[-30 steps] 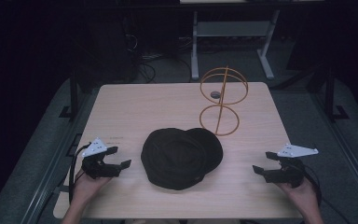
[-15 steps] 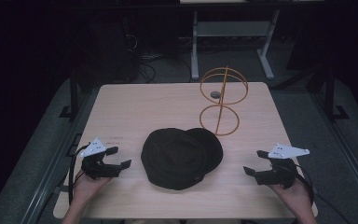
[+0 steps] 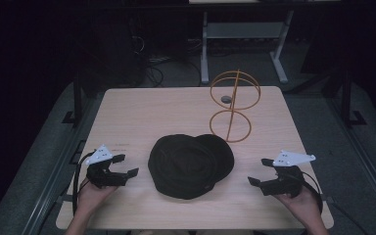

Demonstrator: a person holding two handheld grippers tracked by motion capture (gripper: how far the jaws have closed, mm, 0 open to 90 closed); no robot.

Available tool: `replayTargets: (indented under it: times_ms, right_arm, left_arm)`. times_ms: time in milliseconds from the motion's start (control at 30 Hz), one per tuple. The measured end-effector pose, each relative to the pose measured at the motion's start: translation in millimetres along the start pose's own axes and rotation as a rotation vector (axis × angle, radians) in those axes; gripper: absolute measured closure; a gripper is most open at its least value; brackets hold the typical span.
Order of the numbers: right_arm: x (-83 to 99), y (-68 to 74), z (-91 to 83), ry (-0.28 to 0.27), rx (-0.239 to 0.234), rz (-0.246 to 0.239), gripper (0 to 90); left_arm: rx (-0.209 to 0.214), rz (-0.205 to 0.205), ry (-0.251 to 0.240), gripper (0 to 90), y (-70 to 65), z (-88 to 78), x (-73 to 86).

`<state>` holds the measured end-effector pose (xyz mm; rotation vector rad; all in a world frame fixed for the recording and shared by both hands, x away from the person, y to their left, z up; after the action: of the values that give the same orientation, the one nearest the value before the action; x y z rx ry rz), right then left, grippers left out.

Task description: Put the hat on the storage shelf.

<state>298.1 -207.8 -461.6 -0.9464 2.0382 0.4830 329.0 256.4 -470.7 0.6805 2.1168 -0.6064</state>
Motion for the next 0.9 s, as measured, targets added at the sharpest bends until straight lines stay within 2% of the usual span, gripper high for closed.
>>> replayTargets:
  times_ms: [633, 900]
  right_arm:
    - [-14.4, 4.8, 2.5, -0.014, -0.037, -0.004, 15.7]
    - [-27.7, 12.2, 5.6, -0.006, -0.054, -0.052, 15.9]
  left_arm:
    - [0.005, -0.005, 0.007, 17.3, 0.1, 2.2, 1.0]
    - [0.005, -0.007, 0.008, 17.3, -0.1, 2.3, 1.2]
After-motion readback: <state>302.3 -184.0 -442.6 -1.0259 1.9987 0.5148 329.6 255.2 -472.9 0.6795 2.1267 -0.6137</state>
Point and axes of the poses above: each handheld gripper's, and its own axes: z roughly forward along the jaws, x roughly out of its underside, y roughly to its left, the point moved 6 cm from there along z, roughly forward along the jaws, and after that the axes turned 5 degrees about -z, right-handed, at the moved point
